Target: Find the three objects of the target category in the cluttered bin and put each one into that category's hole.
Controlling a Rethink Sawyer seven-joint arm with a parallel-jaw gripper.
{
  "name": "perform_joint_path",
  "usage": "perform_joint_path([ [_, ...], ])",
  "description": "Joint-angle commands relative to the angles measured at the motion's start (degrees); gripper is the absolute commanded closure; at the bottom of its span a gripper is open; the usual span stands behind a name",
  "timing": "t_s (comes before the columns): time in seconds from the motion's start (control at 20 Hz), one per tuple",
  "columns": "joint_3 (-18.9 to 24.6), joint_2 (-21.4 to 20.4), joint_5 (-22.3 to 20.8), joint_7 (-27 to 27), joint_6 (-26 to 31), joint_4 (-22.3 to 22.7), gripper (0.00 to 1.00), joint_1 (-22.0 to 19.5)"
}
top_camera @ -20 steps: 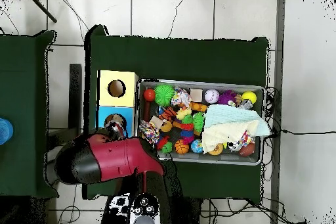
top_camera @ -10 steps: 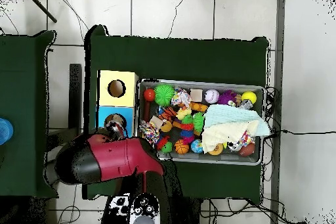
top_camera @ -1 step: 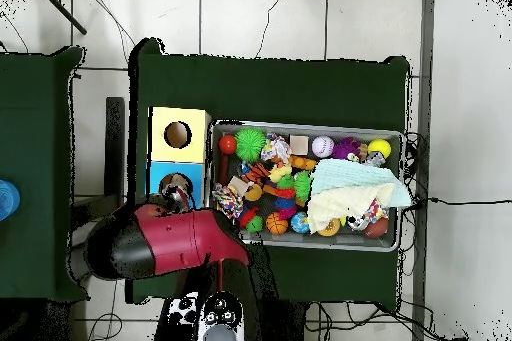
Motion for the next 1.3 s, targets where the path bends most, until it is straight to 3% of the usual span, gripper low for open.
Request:
perform_joint_path([
  [0.05,4.02,2.63,2.12,10.86,-3.48,-3.12,1.00,-0.60],
  [1.25,3.52,3.94,1.90,11.46,-6.78,-3.97,1.00,-0.04],
  [1.3,3.58,3.82,1.87,11.23,-6.76,-3.88,0.00,-0.19],
])
